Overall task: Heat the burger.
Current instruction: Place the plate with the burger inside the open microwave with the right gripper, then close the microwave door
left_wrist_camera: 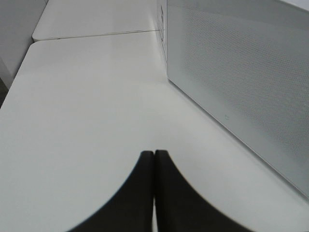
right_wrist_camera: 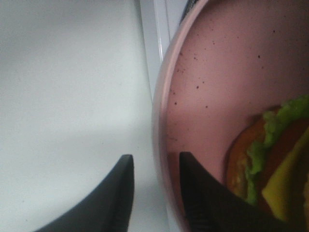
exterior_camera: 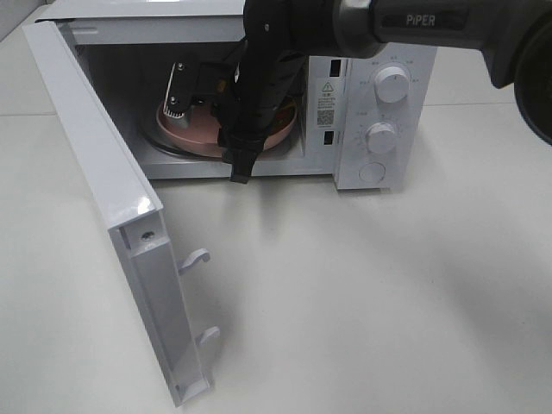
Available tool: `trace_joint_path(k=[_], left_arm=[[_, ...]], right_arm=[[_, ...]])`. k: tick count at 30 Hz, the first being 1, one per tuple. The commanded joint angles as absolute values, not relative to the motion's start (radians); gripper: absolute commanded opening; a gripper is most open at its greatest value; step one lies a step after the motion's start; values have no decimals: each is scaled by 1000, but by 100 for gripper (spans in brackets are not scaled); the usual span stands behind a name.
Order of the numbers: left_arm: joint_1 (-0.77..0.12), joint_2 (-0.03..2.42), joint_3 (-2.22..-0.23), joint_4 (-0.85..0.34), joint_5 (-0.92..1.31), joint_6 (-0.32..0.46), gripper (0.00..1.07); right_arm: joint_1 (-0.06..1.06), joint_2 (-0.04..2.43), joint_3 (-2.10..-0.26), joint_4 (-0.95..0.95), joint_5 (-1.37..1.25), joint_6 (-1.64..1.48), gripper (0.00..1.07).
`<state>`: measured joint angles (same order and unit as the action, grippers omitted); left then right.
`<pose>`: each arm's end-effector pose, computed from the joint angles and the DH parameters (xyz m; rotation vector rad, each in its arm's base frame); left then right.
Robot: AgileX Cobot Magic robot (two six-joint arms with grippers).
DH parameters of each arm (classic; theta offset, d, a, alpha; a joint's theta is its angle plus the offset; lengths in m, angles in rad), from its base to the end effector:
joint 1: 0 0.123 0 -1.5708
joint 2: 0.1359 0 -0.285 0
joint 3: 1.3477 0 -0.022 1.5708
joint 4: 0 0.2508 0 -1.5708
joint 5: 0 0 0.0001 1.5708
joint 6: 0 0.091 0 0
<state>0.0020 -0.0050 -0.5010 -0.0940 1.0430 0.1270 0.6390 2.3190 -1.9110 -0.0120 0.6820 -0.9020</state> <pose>-0.0052 -0.0074 0.2793 0.1296 2.0130 -0.0301 0.4132 0.3061 0.1687 -1.8018 1.8432 -0.1118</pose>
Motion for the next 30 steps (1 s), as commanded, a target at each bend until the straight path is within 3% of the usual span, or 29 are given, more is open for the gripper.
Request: trace_joint_path(k=[1,5,11,21,30], left_arm=[[4,-25,-499,-98,1038,127,0],[4,-25,-499,-98,1038,127,0],[4,-25,-499,-98,1038,127,0],[4,-25,-499,-98,1038,127,0],[4,-25,-499,-98,1038,127,0]], right_arm=[[642,2316,-1918,-7,693,-835,47],[642,2316,-1918,0,730,-744,56],[642,2309,-1918,0,736,-637,60],[642,2280,-1919,0,783,-354,76],[642,2248,-1919,-8,808,-145,76]])
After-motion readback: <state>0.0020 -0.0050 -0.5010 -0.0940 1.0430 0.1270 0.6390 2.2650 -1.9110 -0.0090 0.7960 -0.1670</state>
